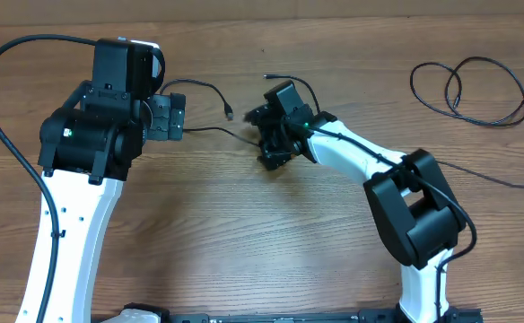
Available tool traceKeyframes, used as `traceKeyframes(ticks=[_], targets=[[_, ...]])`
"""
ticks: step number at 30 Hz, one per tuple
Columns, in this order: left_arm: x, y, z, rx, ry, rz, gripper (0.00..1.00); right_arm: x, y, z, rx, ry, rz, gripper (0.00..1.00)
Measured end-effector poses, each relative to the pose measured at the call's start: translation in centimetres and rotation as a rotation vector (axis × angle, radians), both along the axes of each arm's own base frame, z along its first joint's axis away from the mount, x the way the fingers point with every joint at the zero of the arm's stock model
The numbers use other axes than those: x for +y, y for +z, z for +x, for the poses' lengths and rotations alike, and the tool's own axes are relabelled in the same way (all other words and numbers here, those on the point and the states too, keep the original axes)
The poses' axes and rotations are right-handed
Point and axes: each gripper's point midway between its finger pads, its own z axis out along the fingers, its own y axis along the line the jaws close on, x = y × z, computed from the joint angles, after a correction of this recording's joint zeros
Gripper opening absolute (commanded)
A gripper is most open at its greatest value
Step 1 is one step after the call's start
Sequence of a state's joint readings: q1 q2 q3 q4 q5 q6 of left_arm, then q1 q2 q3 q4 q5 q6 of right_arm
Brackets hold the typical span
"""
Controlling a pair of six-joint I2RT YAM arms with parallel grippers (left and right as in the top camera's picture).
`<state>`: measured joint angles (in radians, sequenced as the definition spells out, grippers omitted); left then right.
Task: Untangle cables
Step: 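Grasp the last black cable near the left gripper with the right gripper, then pull the cable to the upper right and set it down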
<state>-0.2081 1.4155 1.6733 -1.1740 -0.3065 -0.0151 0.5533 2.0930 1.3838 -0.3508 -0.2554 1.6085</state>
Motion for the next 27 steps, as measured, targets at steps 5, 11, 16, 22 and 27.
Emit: traceKeyframes(ticks=[5, 11, 16, 22, 27], targets=[[0.0, 0.0, 0.1, -0.003, 0.0, -0.001, 0.99, 0.2, -0.4, 0.3, -0.019, 0.01, -0.005, 0.04], [-0.1, 0.0, 0.1, -0.003, -0.002, -0.003, 1.0, 2.3, 2.5, 3.1, -0.236, 0.119, 0.073, 0.04], [-0.1, 0.0, 0.1, -0.002, -0.002, -0.004, 1.0, 2.1, 5.3, 5.4, -0.351, 0.197, 0.123, 0.04], [-0.1, 0.0, 0.1, -0.003, -0.002, -0.004, 1.0, -1.3, 11.7, 10.8, -0.534, 0.235, 0.127, 0.04], [-0.3, 0.0, 0.1, -0.001, -0.01, -0.014, 1.0, -5.5, 17.1, 13.8, -0.623, 0.272, 0.024, 0.04]])
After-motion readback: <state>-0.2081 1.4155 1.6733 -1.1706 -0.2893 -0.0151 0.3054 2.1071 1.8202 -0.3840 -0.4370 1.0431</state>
